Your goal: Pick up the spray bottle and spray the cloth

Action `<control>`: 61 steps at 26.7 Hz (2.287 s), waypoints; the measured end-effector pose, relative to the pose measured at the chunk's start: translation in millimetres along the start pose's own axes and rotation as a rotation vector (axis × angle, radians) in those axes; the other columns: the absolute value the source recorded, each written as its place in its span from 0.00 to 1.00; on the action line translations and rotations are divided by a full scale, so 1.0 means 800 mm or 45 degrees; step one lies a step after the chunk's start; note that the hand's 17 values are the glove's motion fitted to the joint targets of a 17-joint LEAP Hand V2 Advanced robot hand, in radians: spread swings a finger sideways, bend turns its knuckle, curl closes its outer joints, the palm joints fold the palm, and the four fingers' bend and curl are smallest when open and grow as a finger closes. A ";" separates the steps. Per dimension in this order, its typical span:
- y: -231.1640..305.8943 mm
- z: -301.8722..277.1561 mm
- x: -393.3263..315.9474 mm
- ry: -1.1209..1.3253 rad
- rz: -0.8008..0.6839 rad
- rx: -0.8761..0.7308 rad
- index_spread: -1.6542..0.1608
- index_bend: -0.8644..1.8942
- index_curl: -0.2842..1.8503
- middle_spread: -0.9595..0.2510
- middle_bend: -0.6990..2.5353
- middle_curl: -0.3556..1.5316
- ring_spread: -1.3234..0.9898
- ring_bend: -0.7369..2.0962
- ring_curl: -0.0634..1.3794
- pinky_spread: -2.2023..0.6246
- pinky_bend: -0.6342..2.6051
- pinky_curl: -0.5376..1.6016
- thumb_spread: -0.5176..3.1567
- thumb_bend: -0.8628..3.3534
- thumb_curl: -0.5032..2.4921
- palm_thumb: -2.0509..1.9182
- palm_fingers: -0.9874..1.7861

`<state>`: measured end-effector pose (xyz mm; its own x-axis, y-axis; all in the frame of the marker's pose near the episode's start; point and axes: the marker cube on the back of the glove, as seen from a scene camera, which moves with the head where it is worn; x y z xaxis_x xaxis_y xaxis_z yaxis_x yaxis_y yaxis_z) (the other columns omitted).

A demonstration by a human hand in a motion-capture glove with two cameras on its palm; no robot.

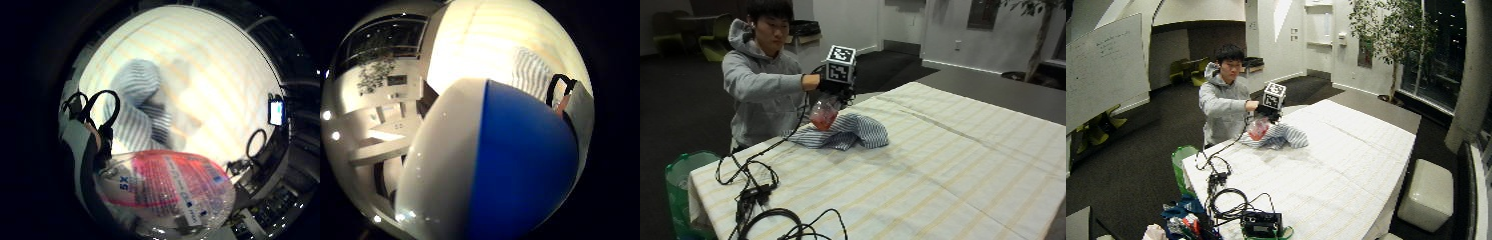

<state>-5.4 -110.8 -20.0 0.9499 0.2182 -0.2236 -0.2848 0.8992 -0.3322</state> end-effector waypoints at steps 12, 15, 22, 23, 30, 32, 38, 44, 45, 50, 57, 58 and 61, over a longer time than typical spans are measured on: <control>-0.037 -0.047 -0.138 -0.911 -0.339 0.720 0.80 0.46 0.39 0.71 0.41 0.45 0.49 0.48 0.37 0.68 0.31 0.44 0.15 0.20 0.41 0.77 0.85; -0.059 -0.036 -0.156 -1.143 -0.346 0.892 0.80 0.46 0.39 0.71 0.41 0.45 0.50 0.48 0.37 0.68 0.31 0.44 0.15 0.20 0.41 0.77 0.85; -0.126 0.018 -0.181 -1.299 -0.264 1.091 0.81 0.46 0.40 0.71 0.41 0.45 0.50 0.48 0.37 0.69 0.31 0.44 0.15 0.20 0.41 0.77 0.85; -0.136 0.027 -0.182 -1.304 -0.241 1.123 0.81 0.46 0.40 0.71 0.41 0.45 0.50 0.48 0.37 0.69 0.31 0.44 0.15 0.20 0.41 0.77 0.85; -0.196 0.072 -0.170 -1.295 -0.098 1.135 0.81 0.46 0.40 0.71 0.41 0.45 0.50 0.48 0.36 0.69 0.31 0.44 0.15 0.20 0.41 0.77 0.85; -0.211 0.085 -0.166 -1.271 -0.079 1.086 0.81 0.46 0.40 0.72 0.41 0.45 0.50 0.48 0.36 0.69 0.31 0.44 0.15 0.20 0.41 0.77 0.85; -0.239 0.112 -0.162 -1.208 -0.102 0.909 0.81 0.46 0.40 0.72 0.40 0.45 0.50 0.48 0.36 0.69 0.31 0.43 0.15 0.20 0.42 0.77 0.85; -0.248 0.134 -0.162 -1.137 -0.179 0.652 0.81 0.46 0.40 0.72 0.40 0.45 0.50 0.47 0.36 0.69 0.31 0.43 0.15 0.20 0.42 0.77 0.85; -0.245 0.139 -0.161 -1.110 -0.205 0.572 0.81 0.46 0.40 0.73 0.40 0.45 0.50 0.47 0.36 0.69 0.31 0.43 0.15 0.20 0.42 0.77 0.85; -0.248 0.142 -0.161 -1.074 -0.235 0.407 0.82 0.46 0.40 0.74 0.39 0.45 0.50 0.45 0.35 0.69 0.31 0.43 0.16 0.19 0.42 0.77 0.82; -0.241 0.121 -0.160 -0.980 -0.272 0.306 0.80 0.39 0.38 0.73 0.37 0.43 0.52 0.40 0.32 0.73 0.31 0.43 0.23 0.19 0.41 0.75 0.67; -0.236 0.120 -0.158 -0.947 -0.289 0.267 0.80 0.38 0.38 0.74 0.36 0.43 0.52 0.39 0.32 0.74 0.31 0.44 0.25 0.19 0.40 0.75 0.61; -0.213 0.118 -0.147 -0.830 -0.353 0.119 0.77 0.32 0.36 0.77 0.32 0.42 0.54 0.37 0.34 0.77 0.34 0.47 0.28 0.18 0.38 0.72 0.41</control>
<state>-56.4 -253.4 149.6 0.8776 0.1330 0.4605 -0.0374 0.9768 -0.2110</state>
